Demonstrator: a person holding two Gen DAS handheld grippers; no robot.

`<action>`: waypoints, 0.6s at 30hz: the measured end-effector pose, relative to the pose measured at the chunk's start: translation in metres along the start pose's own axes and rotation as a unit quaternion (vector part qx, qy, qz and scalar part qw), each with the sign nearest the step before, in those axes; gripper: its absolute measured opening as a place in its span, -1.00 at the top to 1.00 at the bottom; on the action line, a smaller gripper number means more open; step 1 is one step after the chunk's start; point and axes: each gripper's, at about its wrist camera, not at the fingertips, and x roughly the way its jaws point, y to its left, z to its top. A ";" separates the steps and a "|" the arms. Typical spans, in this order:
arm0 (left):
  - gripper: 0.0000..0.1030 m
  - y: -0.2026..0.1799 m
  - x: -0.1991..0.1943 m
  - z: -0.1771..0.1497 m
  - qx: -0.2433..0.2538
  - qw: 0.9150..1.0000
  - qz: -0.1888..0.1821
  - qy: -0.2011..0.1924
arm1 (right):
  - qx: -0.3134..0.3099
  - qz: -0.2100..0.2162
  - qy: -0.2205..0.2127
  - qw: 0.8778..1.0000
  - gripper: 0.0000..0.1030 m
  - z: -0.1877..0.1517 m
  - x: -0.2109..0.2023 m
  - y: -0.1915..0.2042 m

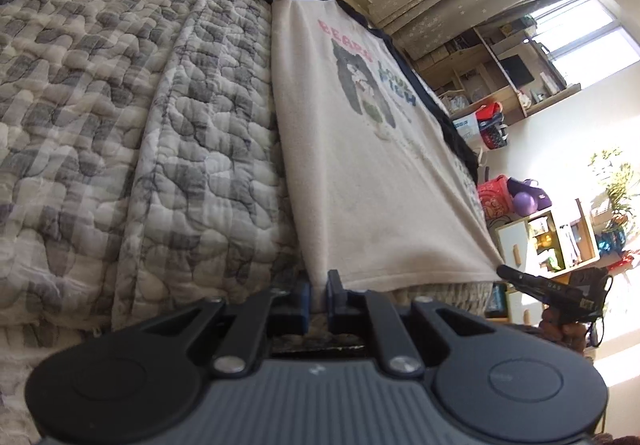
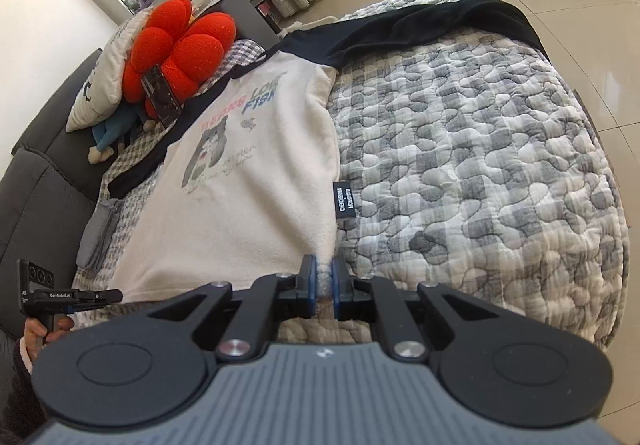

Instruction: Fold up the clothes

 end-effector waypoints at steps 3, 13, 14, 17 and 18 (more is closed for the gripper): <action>0.85 0.001 0.009 0.003 0.011 1.000 0.014 0.011 | 0.006 -0.010 0.019 1.000 0.80 -0.003 0.015 -0.006; 0.33 0.006 -0.001 0.038 0.039 0.999 -0.009 -0.007 | 0.057 0.032 -0.003 0.998 0.28 0.025 0.014 -0.027; 0.30 0.008 0.001 0.044 0.037 0.999 -0.010 -0.016 | 0.062 0.038 -0.007 0.997 0.28 0.028 0.015 -0.029; 0.25 0.012 0.005 0.061 0.032 0.998 -0.015 -0.044 | 0.076 0.054 -0.028 0.995 0.28 0.041 0.022 -0.036; 0.24 0.013 0.007 0.067 0.030 0.998 -0.016 -0.053 | 0.080 0.058 -0.037 0.994 0.28 0.045 0.025 -0.039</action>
